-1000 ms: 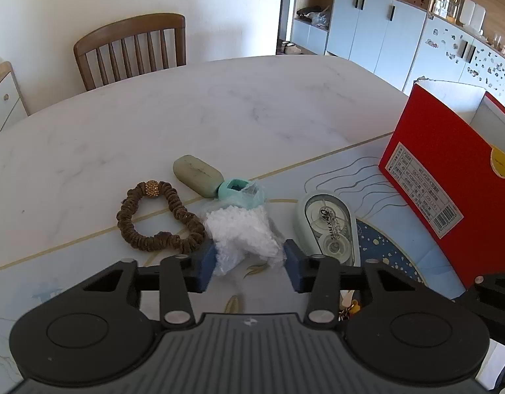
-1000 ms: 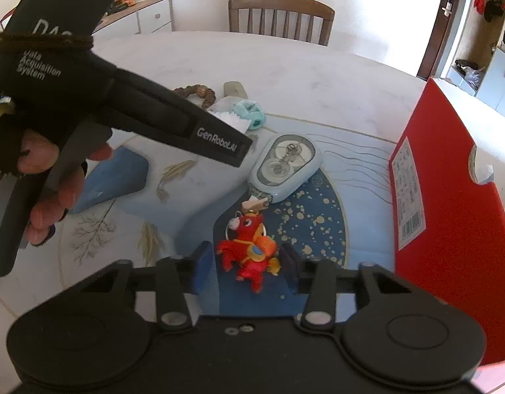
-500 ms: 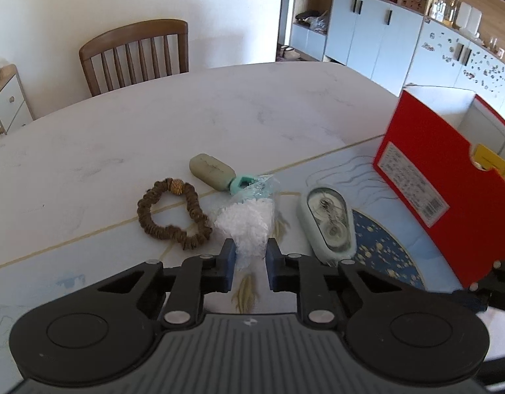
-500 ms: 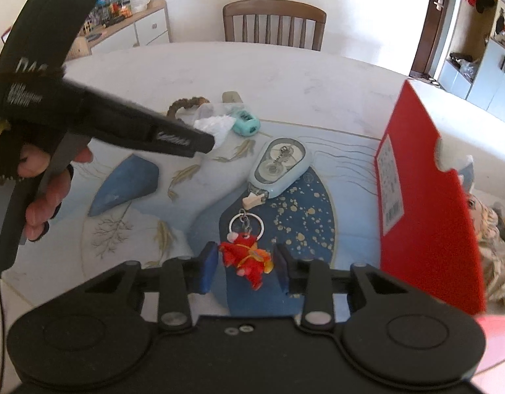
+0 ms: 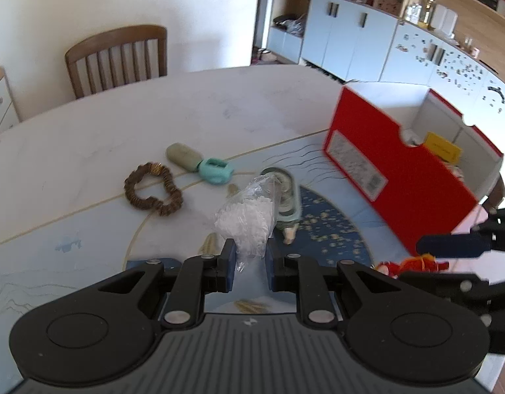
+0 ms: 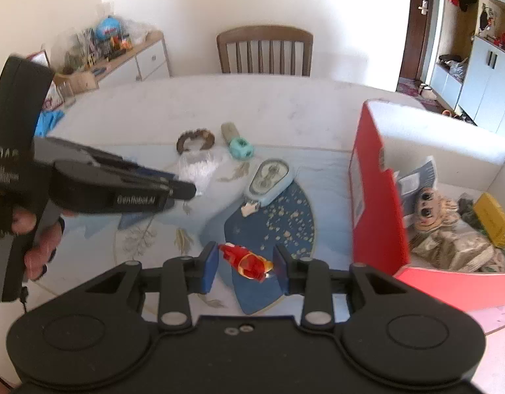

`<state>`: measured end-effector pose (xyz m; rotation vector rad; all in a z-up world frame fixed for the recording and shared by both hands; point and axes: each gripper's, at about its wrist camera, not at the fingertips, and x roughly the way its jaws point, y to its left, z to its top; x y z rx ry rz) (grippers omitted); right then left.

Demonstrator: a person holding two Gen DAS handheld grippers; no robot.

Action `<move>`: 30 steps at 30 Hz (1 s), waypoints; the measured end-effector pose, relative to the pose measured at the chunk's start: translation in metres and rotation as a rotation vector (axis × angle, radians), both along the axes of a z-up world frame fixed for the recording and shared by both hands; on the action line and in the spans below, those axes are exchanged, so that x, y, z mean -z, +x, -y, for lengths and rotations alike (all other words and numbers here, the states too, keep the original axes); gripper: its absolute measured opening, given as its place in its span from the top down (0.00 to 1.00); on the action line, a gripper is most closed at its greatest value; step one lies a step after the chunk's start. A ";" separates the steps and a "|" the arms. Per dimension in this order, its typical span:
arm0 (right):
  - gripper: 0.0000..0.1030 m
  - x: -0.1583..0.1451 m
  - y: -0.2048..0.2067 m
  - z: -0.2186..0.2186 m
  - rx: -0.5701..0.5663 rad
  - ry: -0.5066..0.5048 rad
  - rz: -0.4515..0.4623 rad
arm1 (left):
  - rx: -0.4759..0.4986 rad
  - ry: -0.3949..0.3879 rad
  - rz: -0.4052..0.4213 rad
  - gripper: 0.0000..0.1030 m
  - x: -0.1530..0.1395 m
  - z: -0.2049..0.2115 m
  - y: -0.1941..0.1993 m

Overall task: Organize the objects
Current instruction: 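Carry the crystal bag and horse keychain into the red shoebox with both tools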

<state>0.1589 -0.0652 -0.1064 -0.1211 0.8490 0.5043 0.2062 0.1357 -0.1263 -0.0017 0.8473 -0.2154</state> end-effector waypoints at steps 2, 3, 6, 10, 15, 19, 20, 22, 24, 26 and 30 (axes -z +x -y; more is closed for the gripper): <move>0.67 -0.009 -0.002 0.005 0.008 0.012 0.014 | 0.012 -0.005 0.012 0.83 -0.009 0.005 -0.002; 0.67 -0.014 -0.003 0.008 0.013 0.018 0.026 | 0.019 -0.009 0.018 0.83 -0.013 0.008 -0.003; 0.67 -0.029 -0.002 0.019 0.030 0.044 0.056 | 0.041 -0.012 0.045 0.83 -0.028 0.019 -0.004; 0.67 -0.047 0.002 0.037 0.051 0.062 0.104 | 0.071 -0.016 0.084 0.83 -0.048 0.036 -0.004; 0.67 -0.066 0.013 0.065 0.075 0.080 0.150 | 0.114 -0.003 0.115 0.83 -0.067 0.066 0.000; 0.67 -0.075 0.022 0.092 0.097 0.077 0.190 | 0.138 0.006 0.120 0.83 -0.074 0.095 0.006; 0.67 -0.077 0.025 0.099 0.103 0.074 0.197 | 0.143 0.006 0.118 0.83 -0.076 0.104 0.008; 0.67 -0.080 0.030 0.113 0.112 0.074 0.207 | 0.154 0.009 0.117 0.83 -0.078 0.119 0.012; 0.67 -0.082 0.037 0.127 0.122 0.073 0.216 | 0.165 0.015 0.118 0.83 -0.080 0.134 0.017; 0.67 -0.084 0.044 0.140 0.132 0.070 0.225 | 0.174 0.021 0.120 0.83 -0.083 0.149 0.023; 0.67 -0.083 0.060 0.168 0.152 0.061 0.236 | 0.181 0.027 0.114 0.83 -0.084 0.178 0.036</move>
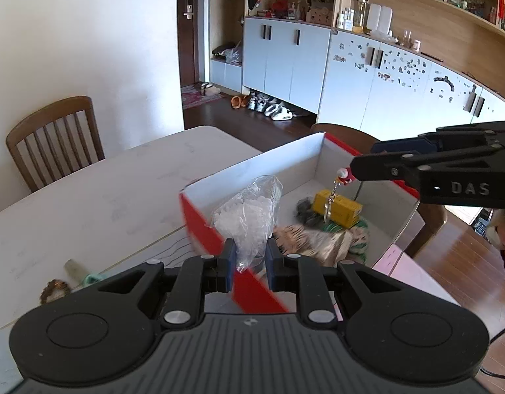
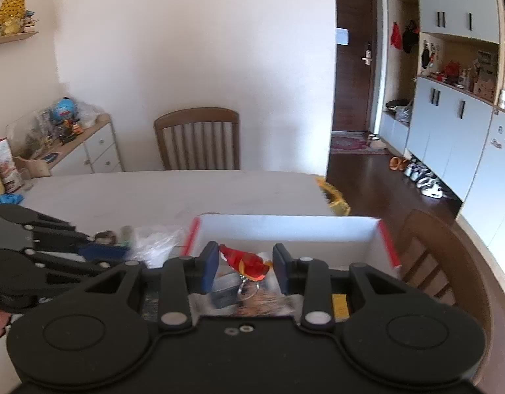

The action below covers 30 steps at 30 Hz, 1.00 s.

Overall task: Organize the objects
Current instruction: 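Carry the crystal bag and horse keychain into the red shoebox with both tools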

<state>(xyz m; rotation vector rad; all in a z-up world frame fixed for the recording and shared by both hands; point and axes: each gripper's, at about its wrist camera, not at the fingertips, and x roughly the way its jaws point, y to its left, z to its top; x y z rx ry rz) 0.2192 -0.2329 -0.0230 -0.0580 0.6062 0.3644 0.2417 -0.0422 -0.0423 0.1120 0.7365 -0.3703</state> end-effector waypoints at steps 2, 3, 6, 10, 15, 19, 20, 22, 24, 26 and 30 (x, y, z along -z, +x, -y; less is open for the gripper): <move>0.67 0.003 0.008 0.013 0.006 -0.006 -0.002 | 0.003 0.009 -0.002 0.83 0.000 0.014 0.007; 0.67 0.006 0.011 0.018 0.006 -0.011 -0.003 | 0.004 0.014 -0.004 0.83 0.001 0.021 0.011; 0.66 0.016 0.023 0.033 0.010 -0.028 -0.013 | 0.000 0.019 -0.024 0.83 0.005 0.038 0.026; 0.66 0.031 0.034 0.050 0.015 -0.039 -0.039 | -0.013 0.022 -0.053 0.83 0.012 0.055 0.043; 0.66 0.048 0.041 0.063 0.000 -0.061 -0.055 | -0.016 0.042 -0.083 0.83 0.019 0.082 0.069; 0.66 0.059 0.043 0.064 -0.026 -0.079 -0.055 | -0.008 0.067 -0.101 0.82 0.026 0.102 0.086; 0.66 0.061 0.043 0.063 -0.036 -0.080 -0.053 | -0.005 0.076 -0.105 0.83 0.028 0.106 0.089; 0.66 0.065 0.045 0.064 -0.054 -0.083 -0.054 | 0.000 0.090 -0.119 0.82 0.033 0.117 0.096; 0.66 0.071 0.045 0.060 -0.077 -0.102 -0.063 | 0.006 0.103 -0.142 0.82 0.042 0.125 0.103; 0.66 0.079 0.045 0.057 -0.107 -0.129 -0.084 | 0.007 0.119 -0.169 0.82 0.051 0.132 0.109; 0.66 0.089 0.044 0.050 -0.146 -0.179 -0.106 | 0.012 0.157 -0.212 0.82 0.067 0.142 0.118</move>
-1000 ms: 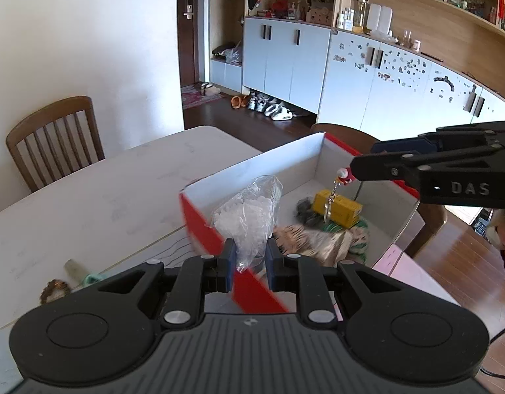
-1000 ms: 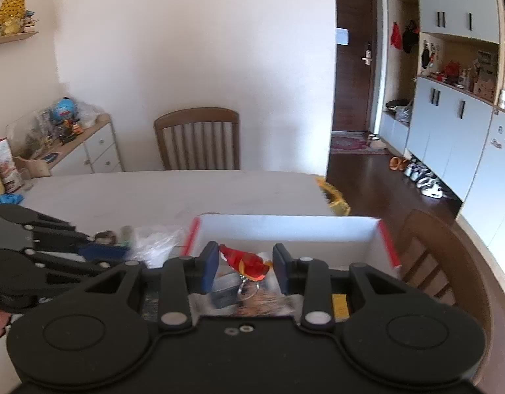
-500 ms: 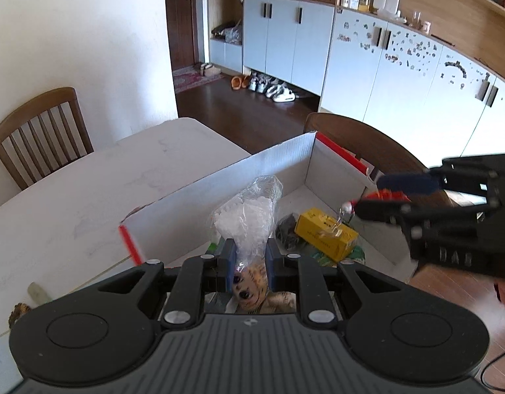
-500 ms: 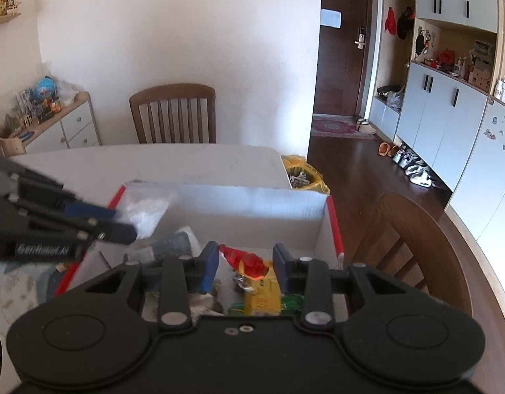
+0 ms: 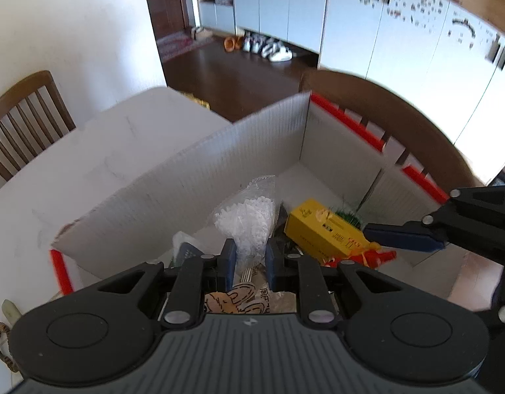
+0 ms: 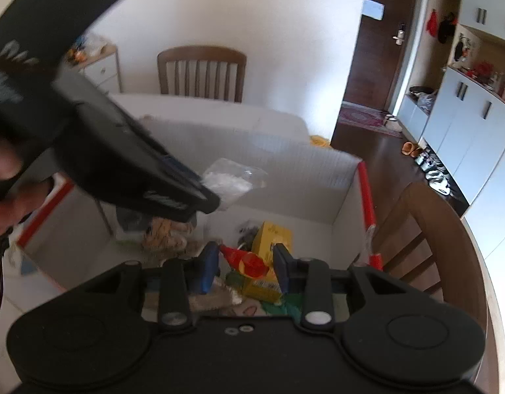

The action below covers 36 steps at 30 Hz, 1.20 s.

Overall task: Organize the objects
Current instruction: 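Carry the crystal bag and horse keychain into the red shoebox with both tools, then open both tools to drop the crystal bag and horse keychain into the box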

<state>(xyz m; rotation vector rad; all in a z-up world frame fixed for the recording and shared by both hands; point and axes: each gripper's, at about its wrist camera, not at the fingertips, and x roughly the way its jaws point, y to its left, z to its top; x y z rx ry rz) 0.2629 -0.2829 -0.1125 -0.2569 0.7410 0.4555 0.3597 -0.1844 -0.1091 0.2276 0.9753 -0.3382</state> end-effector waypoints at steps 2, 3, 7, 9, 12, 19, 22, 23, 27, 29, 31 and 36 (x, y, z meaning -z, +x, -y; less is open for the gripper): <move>0.66 0.002 -0.001 -0.002 -0.012 -0.008 0.000 | 0.003 0.023 -0.022 0.82 0.007 0.003 0.004; 0.66 0.003 -0.001 -0.003 -0.017 -0.011 0.002 | 0.003 0.032 -0.033 0.82 0.010 0.004 0.006; 0.65 0.003 -0.001 -0.002 -0.020 -0.004 -0.004 | -0.002 0.046 -0.080 0.82 0.019 0.005 0.014; 0.65 0.003 0.000 0.000 -0.018 -0.001 -0.006 | -0.008 0.048 -0.109 0.82 0.024 0.003 0.016; 0.65 0.002 0.004 0.005 -0.014 0.005 -0.012 | -0.022 0.051 -0.138 0.82 0.031 0.001 0.018; 0.61 0.000 0.005 0.007 0.001 0.012 -0.021 | -0.042 0.033 -0.160 0.81 0.034 -0.006 0.017; 0.55 0.000 0.006 0.009 0.015 0.022 -0.024 | -0.044 0.033 -0.155 0.77 0.033 -0.008 0.010; 0.52 0.000 0.006 0.011 0.022 0.028 -0.023 | -0.045 0.033 -0.152 0.75 0.032 -0.009 0.009; 0.51 -0.004 0.007 0.017 0.043 0.052 -0.025 | -0.061 0.019 -0.138 0.69 0.027 -0.016 0.001; 0.51 -0.006 0.008 0.020 0.051 0.059 -0.024 | -0.064 0.010 -0.129 0.62 0.023 -0.019 -0.001; 0.50 -0.009 0.008 0.023 0.061 0.069 -0.026 | -0.070 0.003 -0.108 0.52 0.017 -0.017 0.001; 0.47 -0.015 0.005 0.028 0.084 0.098 -0.034 | -0.081 -0.020 -0.070 0.43 0.002 -0.026 -0.008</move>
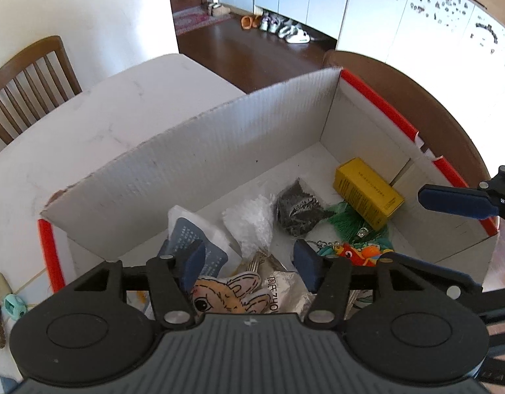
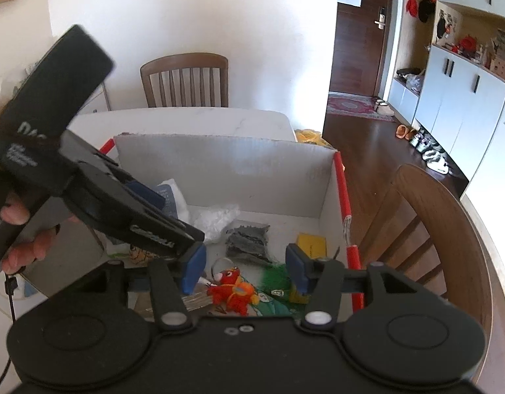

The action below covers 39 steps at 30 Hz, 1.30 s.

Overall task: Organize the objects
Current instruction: 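Open both tools to drop the crystal bag and horse keychain into the box, then move both tools back toward the brown bead bracelet and tape roller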

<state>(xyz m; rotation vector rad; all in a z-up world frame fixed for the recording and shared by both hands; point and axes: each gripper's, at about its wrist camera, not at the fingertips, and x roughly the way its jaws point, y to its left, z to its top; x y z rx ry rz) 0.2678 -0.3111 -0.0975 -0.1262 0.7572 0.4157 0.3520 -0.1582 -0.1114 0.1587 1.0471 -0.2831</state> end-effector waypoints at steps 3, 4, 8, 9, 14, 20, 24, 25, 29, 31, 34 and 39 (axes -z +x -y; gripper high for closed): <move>0.45 -0.002 -0.003 0.003 0.005 0.008 0.008 | -0.005 -0.006 0.021 0.43 -0.008 -0.002 -0.005; 0.45 -0.004 -0.004 0.003 0.006 0.012 0.011 | -0.006 -0.011 0.028 0.43 -0.011 -0.005 -0.008; 0.43 -0.013 -0.009 0.006 0.012 0.030 0.024 | -0.016 -0.032 0.056 0.43 -0.021 -0.009 -0.011; 0.43 -0.015 -0.011 0.006 0.014 0.036 0.027 | -0.018 -0.038 0.063 0.43 -0.025 -0.011 -0.013; 0.39 -0.026 -0.016 0.007 0.024 0.079 0.035 | -0.026 -0.062 0.107 0.41 -0.042 -0.024 -0.028; 0.36 -0.036 -0.025 0.001 0.045 0.111 0.036 | -0.041 -0.093 0.148 0.36 -0.059 -0.045 -0.048; 0.27 -0.042 -0.032 -0.004 0.065 0.138 0.048 | -0.058 -0.123 0.166 0.33 -0.066 -0.063 -0.059; 0.26 -0.043 -0.033 -0.006 0.069 0.139 0.049 | -0.060 -0.125 0.172 0.33 -0.068 -0.068 -0.062; 0.24 -0.045 -0.039 -0.017 0.088 0.149 0.047 | -0.061 -0.139 0.195 0.28 -0.073 -0.086 -0.073; 0.21 -0.045 -0.042 -0.022 0.098 0.150 0.049 | -0.059 -0.151 0.201 0.27 -0.076 -0.096 -0.078; 0.18 -0.046 -0.048 -0.033 0.119 0.160 0.049 | -0.058 -0.148 0.217 0.23 -0.079 -0.109 -0.087; 0.13 -0.048 -0.058 -0.057 0.128 0.169 0.058 | -0.056 -0.148 0.247 0.18 -0.084 -0.134 -0.099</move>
